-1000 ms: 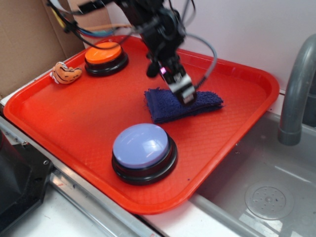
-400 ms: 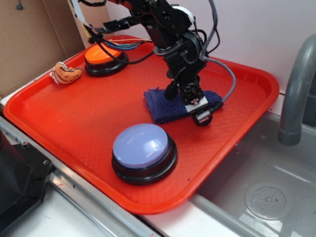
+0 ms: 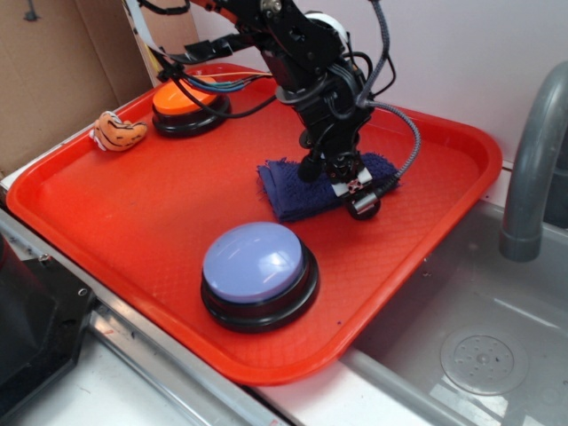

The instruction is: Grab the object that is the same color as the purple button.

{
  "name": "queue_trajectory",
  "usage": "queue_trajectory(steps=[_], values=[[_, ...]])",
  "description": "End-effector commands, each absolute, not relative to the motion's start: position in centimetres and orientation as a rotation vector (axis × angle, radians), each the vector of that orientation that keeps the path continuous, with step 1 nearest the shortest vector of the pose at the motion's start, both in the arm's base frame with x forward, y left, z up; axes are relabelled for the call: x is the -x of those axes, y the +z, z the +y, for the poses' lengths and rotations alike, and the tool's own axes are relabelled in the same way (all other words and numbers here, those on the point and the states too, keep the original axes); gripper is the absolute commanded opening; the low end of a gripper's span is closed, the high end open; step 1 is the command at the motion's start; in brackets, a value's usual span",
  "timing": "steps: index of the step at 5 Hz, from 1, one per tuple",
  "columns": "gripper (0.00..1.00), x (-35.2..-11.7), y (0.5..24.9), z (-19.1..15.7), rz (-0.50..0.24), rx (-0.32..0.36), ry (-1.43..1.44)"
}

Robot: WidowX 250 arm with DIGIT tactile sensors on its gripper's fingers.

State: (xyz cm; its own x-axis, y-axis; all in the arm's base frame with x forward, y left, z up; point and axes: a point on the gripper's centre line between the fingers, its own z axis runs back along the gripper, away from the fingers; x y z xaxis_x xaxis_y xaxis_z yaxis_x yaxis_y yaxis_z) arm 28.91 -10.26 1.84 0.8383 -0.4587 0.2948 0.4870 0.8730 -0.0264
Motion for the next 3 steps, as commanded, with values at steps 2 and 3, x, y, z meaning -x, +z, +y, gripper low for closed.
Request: queue_trajectory(steps=[2, 3], values=[[0.0, -28.7, 12.3, -6.4, -0.346, 0.024, -0.286], [0.0, -24.0, 17.3, -1.7, -0.254, -0.077, -0.052]])
